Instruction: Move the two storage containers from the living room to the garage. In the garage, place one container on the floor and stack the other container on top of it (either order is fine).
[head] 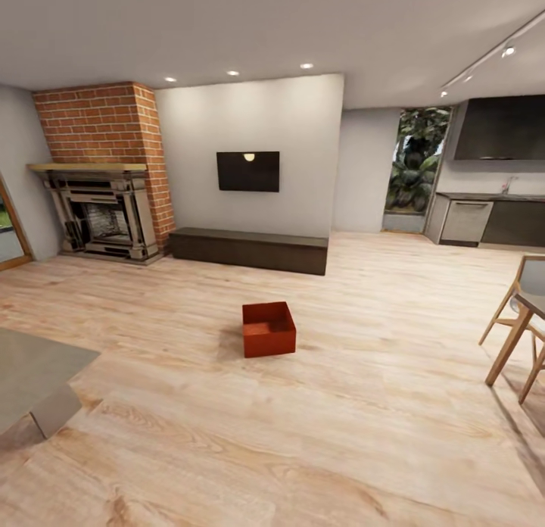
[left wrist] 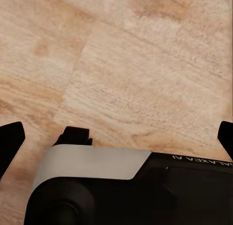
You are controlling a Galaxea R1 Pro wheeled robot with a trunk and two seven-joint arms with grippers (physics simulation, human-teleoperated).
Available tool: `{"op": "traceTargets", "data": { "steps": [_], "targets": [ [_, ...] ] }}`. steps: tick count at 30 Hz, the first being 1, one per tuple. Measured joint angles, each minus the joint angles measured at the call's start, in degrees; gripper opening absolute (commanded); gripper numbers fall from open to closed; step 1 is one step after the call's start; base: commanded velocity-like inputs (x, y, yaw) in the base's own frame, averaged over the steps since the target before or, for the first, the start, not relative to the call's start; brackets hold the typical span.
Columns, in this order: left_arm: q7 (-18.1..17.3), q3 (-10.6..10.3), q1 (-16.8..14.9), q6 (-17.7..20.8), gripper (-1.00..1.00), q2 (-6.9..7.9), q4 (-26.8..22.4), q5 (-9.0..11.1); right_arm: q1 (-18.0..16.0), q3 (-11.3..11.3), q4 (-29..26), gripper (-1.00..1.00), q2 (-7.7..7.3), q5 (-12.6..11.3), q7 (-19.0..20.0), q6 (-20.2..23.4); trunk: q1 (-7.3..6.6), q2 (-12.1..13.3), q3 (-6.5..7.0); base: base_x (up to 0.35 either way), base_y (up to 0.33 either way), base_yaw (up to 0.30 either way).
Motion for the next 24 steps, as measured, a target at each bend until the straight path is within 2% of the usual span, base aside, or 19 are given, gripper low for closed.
{"op": "traceTargets", "data": {
  "steps": [24],
  "targets": [
    [0.04,-0.28,0.0,0.03,1.0,0.0,0.02,-0.16,0.0,-0.02,0.0,1.0,0.0,-0.01,0.0,-0.02,0.0,0.0,0.0,0.343,0.0,0.0]
  ]
}}
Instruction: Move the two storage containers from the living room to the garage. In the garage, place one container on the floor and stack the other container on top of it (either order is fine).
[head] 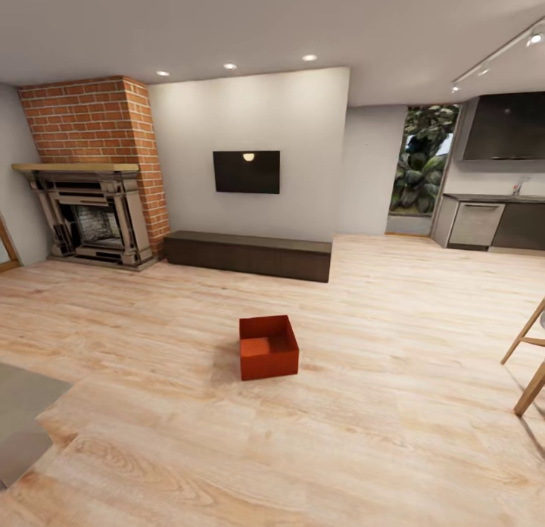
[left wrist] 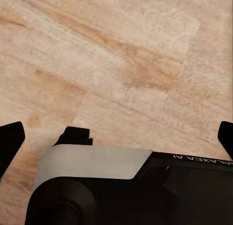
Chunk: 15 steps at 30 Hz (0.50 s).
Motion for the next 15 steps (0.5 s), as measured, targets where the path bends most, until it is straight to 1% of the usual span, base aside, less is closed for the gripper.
{"op": "traceTargets", "data": {
  "steps": [15],
  "targets": [
    [-0.07,-0.16,0.0,0.03,1.0,0.0,0.02,-0.06,0.0,-0.02,0.02,1.0,0.0,-0.03,0.0,0.01,0.0,0.0,0.0,0.343,0.0,0.0]
  ]
}}
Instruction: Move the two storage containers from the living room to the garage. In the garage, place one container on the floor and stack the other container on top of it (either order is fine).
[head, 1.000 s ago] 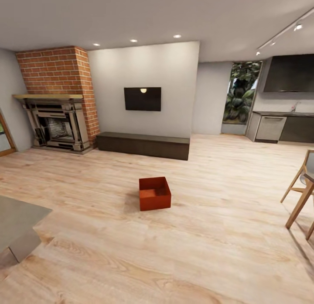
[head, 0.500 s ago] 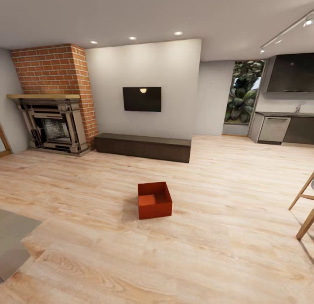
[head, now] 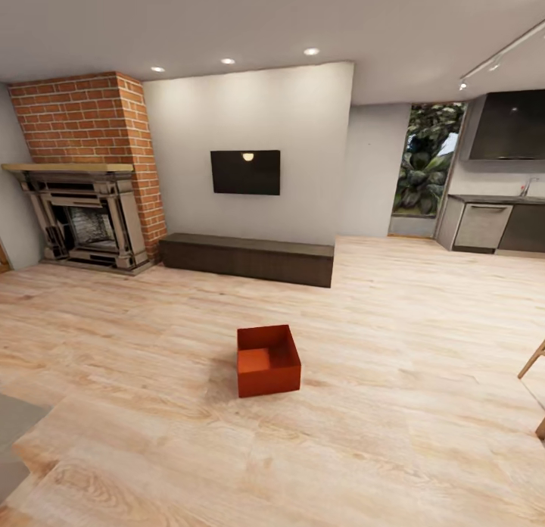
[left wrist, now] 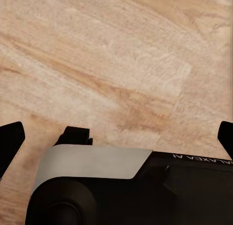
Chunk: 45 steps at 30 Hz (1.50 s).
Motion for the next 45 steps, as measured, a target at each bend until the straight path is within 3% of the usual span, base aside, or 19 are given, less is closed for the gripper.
{"op": "traceTargets", "data": {
  "steps": [30,45],
  "targets": [
    [0.07,-0.06,0.0,-0.11,1.0,0.0,-0.03,0.06,0.0,-0.47,-1.74,1.0,0.54,-0.46,0.08,0.01,0.0,0.0,0.0,0.343,-0.039,0.003],
    [0.08,-0.06,0.02,-0.11,1.0,0.0,-0.04,0.06,-0.01,-0.29,-1.79,1.0,0.69,-0.46,-0.07,0.05,0.01,0.0,-0.26,0.306,-0.155,0.208]
  ]
}}
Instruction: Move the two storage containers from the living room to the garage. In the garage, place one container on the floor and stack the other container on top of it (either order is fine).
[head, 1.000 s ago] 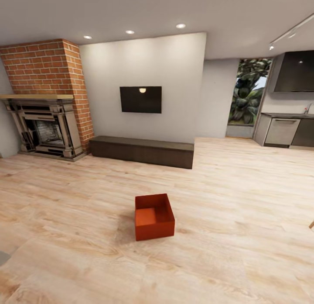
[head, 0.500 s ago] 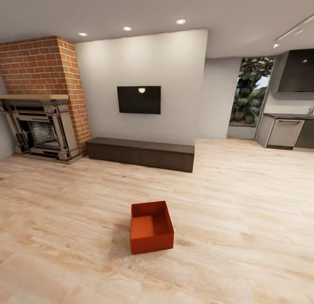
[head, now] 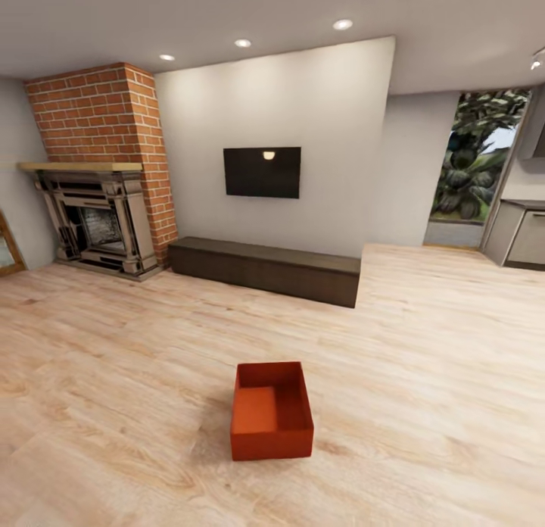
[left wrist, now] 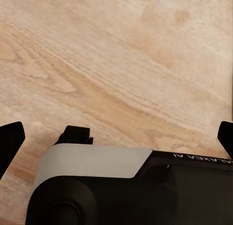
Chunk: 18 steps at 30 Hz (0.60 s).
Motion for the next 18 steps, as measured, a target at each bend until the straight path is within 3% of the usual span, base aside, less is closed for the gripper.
{"op": "traceTargets", "data": {
  "steps": [9,18],
  "targets": [
    [0.0,0.0,0.0,-0.01,1.0,-0.04,0.01,0.01,0.0,-0.02,-0.07,1.0,0.0,-0.06,0.01,0.0,0.0,0.0,-0.26,0.323,-0.059,0.237],
    [0.0,0.0,-0.02,-0.01,1.0,-0.09,0.03,0.0,0.01,-0.17,0.01,1.0,0.0,-0.08,0.13,0.0,0.0,0.0,-0.33,0.332,-0.004,0.041]
  ]
}}
